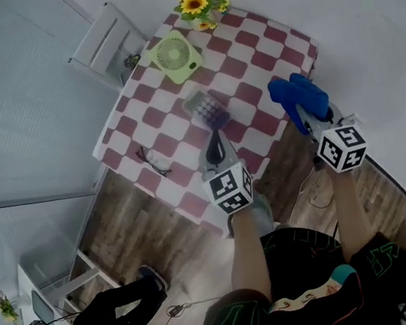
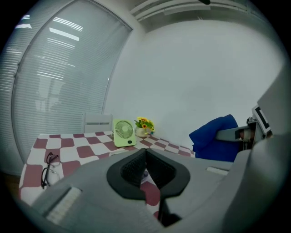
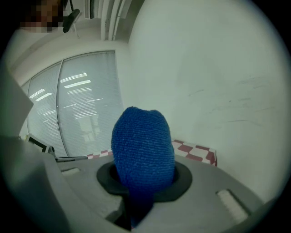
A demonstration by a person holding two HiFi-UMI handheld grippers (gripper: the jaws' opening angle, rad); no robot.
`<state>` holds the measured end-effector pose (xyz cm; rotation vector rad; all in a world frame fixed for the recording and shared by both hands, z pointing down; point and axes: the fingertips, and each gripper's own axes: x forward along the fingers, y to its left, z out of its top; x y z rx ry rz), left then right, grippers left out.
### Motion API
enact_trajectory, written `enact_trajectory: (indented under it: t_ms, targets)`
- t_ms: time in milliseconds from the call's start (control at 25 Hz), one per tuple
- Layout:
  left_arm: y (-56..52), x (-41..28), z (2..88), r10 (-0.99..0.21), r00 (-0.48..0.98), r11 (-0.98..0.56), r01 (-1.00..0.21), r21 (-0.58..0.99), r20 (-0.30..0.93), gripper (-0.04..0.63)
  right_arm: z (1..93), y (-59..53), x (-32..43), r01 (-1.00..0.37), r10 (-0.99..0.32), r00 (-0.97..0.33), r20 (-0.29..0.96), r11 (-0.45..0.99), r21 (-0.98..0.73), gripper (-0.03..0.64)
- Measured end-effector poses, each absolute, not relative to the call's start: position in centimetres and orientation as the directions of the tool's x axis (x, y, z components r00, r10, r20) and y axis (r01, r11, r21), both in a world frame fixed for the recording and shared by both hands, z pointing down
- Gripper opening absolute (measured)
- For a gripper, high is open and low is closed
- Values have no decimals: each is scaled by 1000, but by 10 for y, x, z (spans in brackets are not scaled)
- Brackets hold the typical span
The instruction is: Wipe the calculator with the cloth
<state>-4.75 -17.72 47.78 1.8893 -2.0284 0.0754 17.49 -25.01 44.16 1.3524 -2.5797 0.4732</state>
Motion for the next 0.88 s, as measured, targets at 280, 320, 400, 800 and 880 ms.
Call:
enact_trajectory:
  t_ms: [280, 320, 400, 800, 880]
  targets:
    - [-191, -103, 506, -934, -117, 207, -947, 246, 337, 10, 460, -285, 90, -743, -662, -653, 368, 654, -144, 95]
    - [-192, -109, 508, -932, -126, 218, -944, 248, 341, 9, 462, -289, 79, -730, -648, -663, 373, 670, -135, 95]
    - [-194, -119, 512, -926, -145, 240, -938, 249, 349, 10, 465, -296, 59, -702, -620, -685, 383, 702, -119, 95]
    - [-195, -151, 538, -873, -263, 383, -891, 244, 410, 10, 489, -321, -42, -453, -391, -808, 442, 891, -40, 95]
    - [-196, -154, 542, -859, -293, 418, -876, 243, 420, 11, 496, -323, -60, -386, -334, -824, 457, 922, -23, 95]
